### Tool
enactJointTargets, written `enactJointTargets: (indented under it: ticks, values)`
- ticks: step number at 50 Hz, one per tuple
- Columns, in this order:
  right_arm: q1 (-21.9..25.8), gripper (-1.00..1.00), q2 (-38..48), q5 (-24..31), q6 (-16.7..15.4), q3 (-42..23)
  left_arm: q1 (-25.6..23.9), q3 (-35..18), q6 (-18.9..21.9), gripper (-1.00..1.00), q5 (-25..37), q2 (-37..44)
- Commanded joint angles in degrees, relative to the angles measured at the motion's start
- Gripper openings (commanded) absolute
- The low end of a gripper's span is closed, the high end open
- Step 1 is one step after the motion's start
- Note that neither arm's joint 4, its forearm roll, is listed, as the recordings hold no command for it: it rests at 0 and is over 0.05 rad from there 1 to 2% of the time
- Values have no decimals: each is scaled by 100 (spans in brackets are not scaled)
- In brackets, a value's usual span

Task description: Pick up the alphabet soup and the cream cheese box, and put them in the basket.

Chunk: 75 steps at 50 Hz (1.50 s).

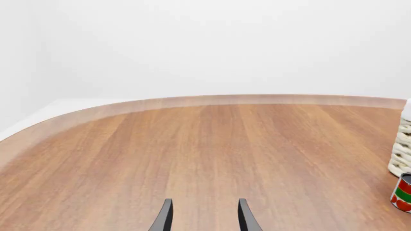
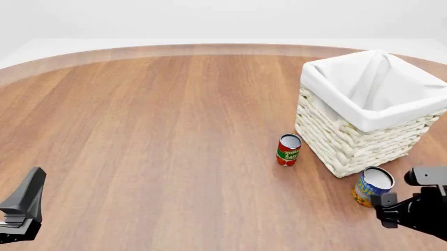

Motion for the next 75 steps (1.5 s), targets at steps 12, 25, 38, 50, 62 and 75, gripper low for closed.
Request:
enactJointTargets:
  ticks: [12, 25, 38, 50, 62, 75]
  values:
    - [-393, 100, 385, -716, -318, 217, 0, 0, 0, 100, 0, 0]
    - [-268, 100, 382, -837, -254, 419, 0, 0, 0, 100, 0, 0]
    - [-279, 100, 562, -1099, -343, 501, 0, 0, 0, 100, 0, 0]
    - [-302, 100, 806, -1321, -420, 492, 0, 0, 0, 100, 0, 0]
    - [-313, 100, 1082, -1507, -469, 418, 0, 0, 0, 100, 0, 0]
    - [-371, 100, 1223, -1432, -606, 152, 0, 0, 0, 100, 0, 0]
